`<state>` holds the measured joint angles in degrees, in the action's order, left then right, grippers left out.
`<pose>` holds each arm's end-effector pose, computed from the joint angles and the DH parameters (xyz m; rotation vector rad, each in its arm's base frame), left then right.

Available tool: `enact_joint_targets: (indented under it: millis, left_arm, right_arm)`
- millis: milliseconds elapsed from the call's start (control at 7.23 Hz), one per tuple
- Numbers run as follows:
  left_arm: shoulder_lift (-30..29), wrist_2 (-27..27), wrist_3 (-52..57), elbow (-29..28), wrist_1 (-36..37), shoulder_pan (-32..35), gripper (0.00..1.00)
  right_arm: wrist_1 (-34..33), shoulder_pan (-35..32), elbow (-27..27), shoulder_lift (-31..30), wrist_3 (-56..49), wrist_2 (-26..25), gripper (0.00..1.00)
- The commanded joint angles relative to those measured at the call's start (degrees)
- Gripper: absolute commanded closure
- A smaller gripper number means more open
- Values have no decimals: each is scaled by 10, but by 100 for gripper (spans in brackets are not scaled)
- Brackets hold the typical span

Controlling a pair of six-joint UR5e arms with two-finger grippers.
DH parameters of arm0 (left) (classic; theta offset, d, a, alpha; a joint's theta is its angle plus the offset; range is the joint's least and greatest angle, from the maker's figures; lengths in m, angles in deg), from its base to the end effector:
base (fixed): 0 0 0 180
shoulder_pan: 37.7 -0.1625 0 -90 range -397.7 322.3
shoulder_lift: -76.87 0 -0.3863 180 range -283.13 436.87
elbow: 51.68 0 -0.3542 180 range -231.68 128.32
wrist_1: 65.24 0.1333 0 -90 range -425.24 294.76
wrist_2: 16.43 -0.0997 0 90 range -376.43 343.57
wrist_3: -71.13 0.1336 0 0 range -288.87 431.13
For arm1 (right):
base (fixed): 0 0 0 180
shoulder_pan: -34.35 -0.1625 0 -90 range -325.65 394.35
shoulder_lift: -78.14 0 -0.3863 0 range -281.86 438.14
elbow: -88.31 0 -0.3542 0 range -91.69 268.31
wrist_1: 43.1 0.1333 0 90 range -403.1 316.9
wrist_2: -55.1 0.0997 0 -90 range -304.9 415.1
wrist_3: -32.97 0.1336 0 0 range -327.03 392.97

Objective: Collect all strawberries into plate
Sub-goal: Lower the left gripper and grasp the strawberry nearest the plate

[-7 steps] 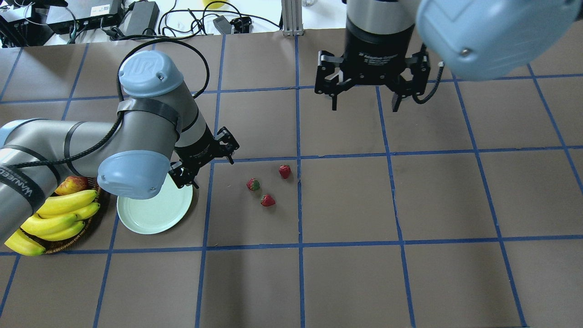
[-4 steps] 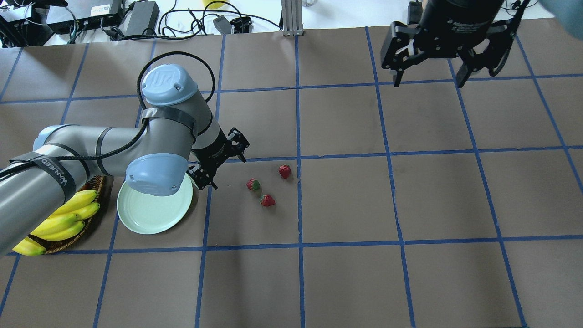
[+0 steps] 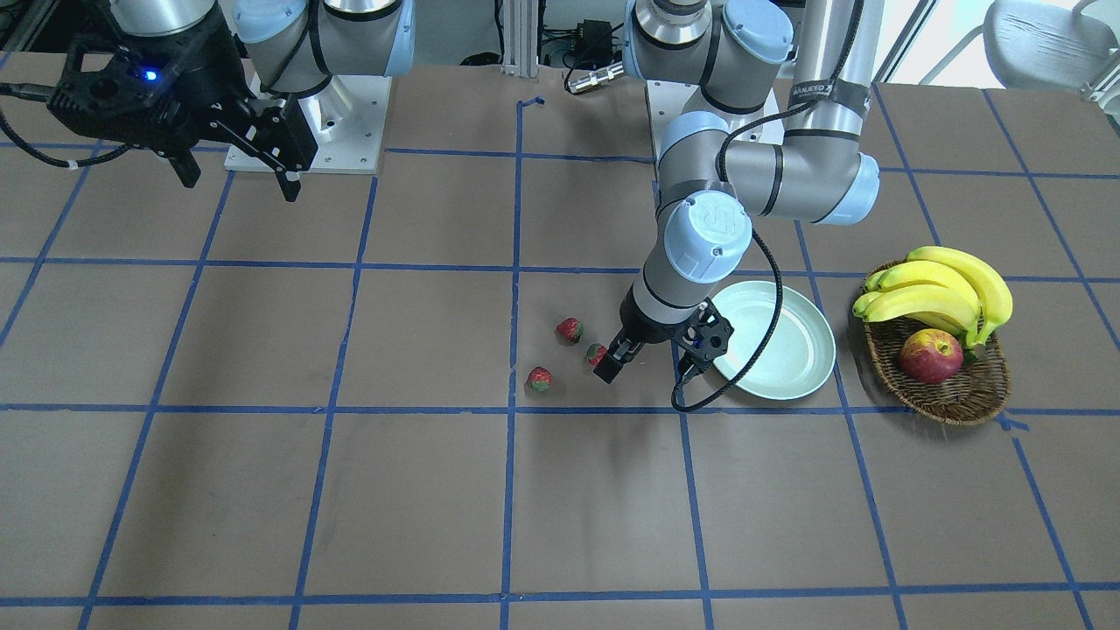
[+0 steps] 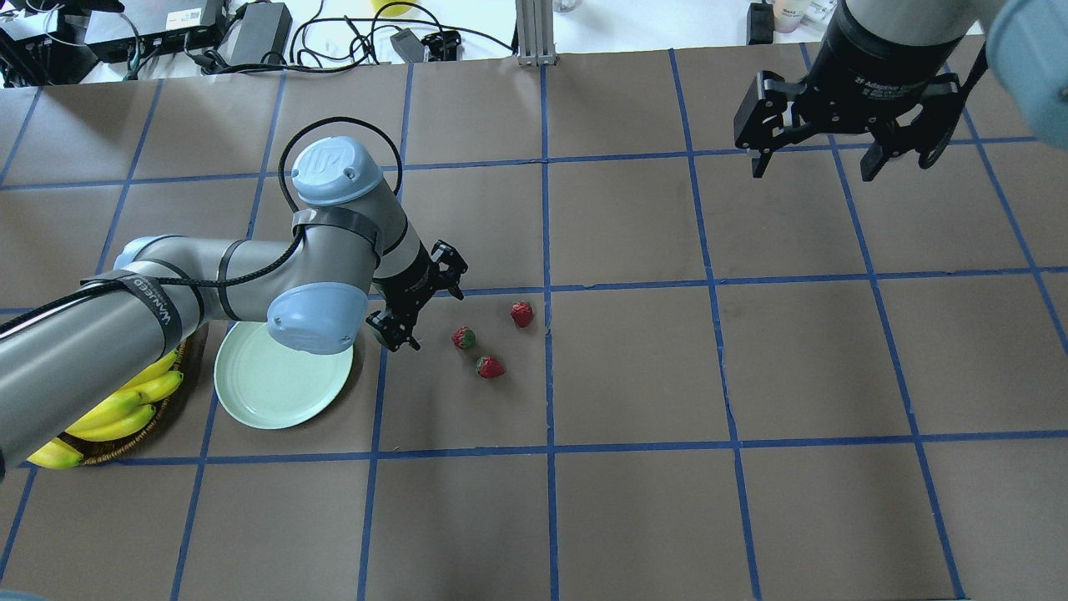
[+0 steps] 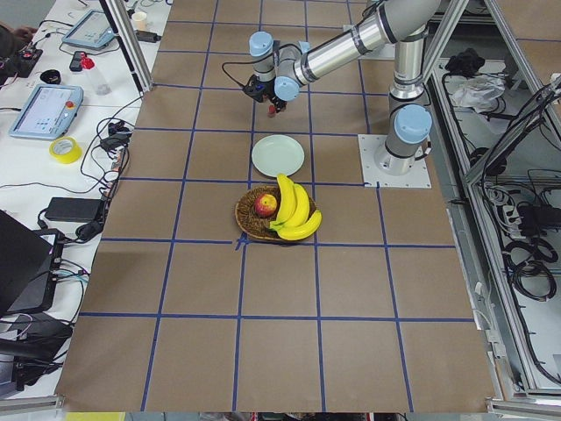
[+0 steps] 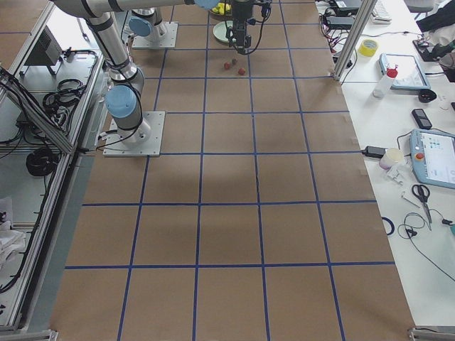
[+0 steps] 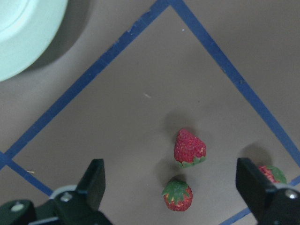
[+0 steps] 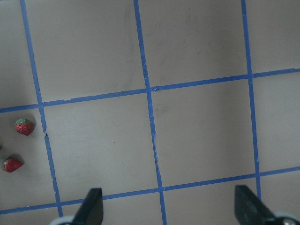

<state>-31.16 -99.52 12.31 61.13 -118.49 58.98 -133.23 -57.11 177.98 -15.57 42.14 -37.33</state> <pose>-0.2039 -0.4569 0.1588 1.3563 -2.7572 -0.1926 0.1387 -0.4341 0.4471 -0.2111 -3.0967 0.1186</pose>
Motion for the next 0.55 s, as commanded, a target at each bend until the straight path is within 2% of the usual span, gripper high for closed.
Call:
enact_joint_targets:
  millis: [0,415]
  left_arm:
    - [-24,4,-5,0,24,0,0]
    - [-38,19,-17,0,36,11,0]
  right_arm:
    - [-54,-33,37,-20,100,-3,0]
    - [-64,-40,36,-13,42,-17,0]
